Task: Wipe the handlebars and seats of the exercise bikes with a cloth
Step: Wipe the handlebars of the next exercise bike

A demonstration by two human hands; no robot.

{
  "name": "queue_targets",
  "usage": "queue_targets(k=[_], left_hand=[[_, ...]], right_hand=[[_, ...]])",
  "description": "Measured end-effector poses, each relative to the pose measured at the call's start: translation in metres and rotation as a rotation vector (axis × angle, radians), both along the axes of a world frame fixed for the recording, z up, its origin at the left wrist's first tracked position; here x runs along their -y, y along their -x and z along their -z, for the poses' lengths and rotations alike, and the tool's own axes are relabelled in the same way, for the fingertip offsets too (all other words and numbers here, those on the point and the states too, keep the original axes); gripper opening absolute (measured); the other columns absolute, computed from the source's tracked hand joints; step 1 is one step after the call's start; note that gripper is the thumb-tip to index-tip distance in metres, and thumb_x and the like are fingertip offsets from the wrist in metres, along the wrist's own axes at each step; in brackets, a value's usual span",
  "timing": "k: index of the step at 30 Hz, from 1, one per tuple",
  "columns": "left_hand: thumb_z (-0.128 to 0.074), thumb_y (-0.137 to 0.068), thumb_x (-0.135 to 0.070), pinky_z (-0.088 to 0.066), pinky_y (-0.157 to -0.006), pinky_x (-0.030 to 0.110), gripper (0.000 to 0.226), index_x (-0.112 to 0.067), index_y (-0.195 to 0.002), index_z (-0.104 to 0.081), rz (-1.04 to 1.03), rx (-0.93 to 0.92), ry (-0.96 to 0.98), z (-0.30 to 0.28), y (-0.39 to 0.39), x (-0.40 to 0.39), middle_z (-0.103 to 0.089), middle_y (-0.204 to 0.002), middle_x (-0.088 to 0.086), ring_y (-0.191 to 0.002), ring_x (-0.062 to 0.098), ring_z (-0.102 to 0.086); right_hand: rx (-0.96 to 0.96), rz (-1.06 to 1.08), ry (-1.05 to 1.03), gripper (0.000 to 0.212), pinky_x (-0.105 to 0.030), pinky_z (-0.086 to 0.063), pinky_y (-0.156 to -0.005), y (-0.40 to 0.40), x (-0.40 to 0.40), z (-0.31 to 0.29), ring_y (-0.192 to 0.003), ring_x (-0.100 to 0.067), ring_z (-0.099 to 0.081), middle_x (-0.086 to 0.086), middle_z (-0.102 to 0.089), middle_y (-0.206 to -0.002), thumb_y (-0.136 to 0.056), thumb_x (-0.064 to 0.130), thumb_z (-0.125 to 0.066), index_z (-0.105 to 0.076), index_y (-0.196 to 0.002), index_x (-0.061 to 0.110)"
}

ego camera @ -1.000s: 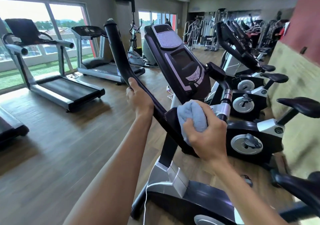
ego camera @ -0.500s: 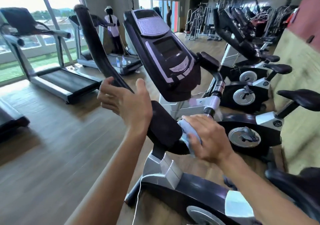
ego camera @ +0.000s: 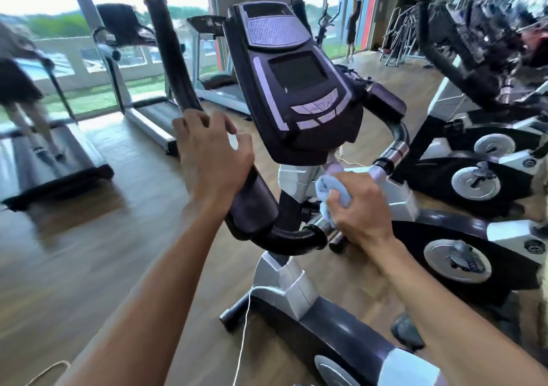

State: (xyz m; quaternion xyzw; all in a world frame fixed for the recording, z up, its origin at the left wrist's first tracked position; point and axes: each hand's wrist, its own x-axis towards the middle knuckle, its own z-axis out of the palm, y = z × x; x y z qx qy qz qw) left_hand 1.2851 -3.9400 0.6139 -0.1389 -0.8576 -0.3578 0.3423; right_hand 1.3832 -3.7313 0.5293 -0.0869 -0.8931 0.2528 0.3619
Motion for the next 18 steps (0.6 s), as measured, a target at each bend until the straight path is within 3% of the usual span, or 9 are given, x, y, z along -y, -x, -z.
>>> queue_targets(k=[3,6,12,15,18], left_hand=[[-0.061,-0.093,-0.034,-0.045,-0.097,0.041,0.023,-0.012,-0.094,-0.068,0.01,0.006,0.055,-0.004,-0.003,-0.002,-0.048,-0.111,0.008,-0.119,0.027,-0.041],[-0.061,-0.094,-0.037,-0.049,-0.094,0.046,0.027,-0.012,-0.088,-0.072,0.03,0.024,0.095,-0.004,-0.007,0.0,-0.047,-0.099,0.003,-0.112,0.026,-0.045],[-0.058,-0.091,-0.043,-0.047,-0.095,0.046,0.035,-0.016,-0.077,-0.076,0.039,0.079,0.102,-0.003,-0.013,-0.001,-0.05,-0.086,-0.002,-0.104,0.027,-0.051],[-0.06,-0.092,-0.039,-0.047,-0.094,0.044,0.032,-0.016,-0.072,-0.072,0.002,0.094,0.023,-0.004,-0.015,-0.003,-0.049,-0.083,-0.002,-0.104,0.026,-0.05],[-0.06,-0.092,-0.037,-0.048,-0.094,0.043,0.032,-0.021,-0.065,-0.064,-0.024,0.106,-0.046,-0.004,-0.015,-0.004,-0.051,-0.084,-0.001,-0.107,0.025,-0.049]], right_hand=[[-0.007,-0.196,-0.146,0.025,-0.041,-0.049,-0.074,-0.013,0.036,0.002,-0.083,-0.027,-0.057,0.003,-0.063,-0.082,-0.082,0.035,-0.047,-0.066,-0.087,0.019],[0.058,-0.337,-0.242,0.032,-0.039,-0.05,-0.072,-0.021,0.042,0.0,-0.083,-0.024,-0.059,0.005,-0.067,-0.085,-0.079,0.039,-0.049,-0.071,-0.095,0.021],[0.183,-0.225,-0.221,0.03,-0.037,-0.043,-0.064,-0.003,0.023,-0.019,-0.079,-0.026,-0.057,0.01,-0.057,-0.074,-0.078,0.05,-0.033,-0.053,-0.071,0.027],[0.184,-0.239,-0.333,0.038,-0.039,-0.043,-0.065,-0.018,0.054,-0.009,-0.08,-0.027,-0.057,0.001,-0.064,-0.083,-0.082,0.045,-0.032,-0.063,-0.085,0.023],[0.091,-0.198,-0.27,0.039,-0.043,-0.043,-0.073,-0.029,0.067,0.005,-0.083,-0.03,-0.054,-0.006,-0.065,-0.09,-0.088,0.038,-0.036,-0.065,-0.097,0.013]])
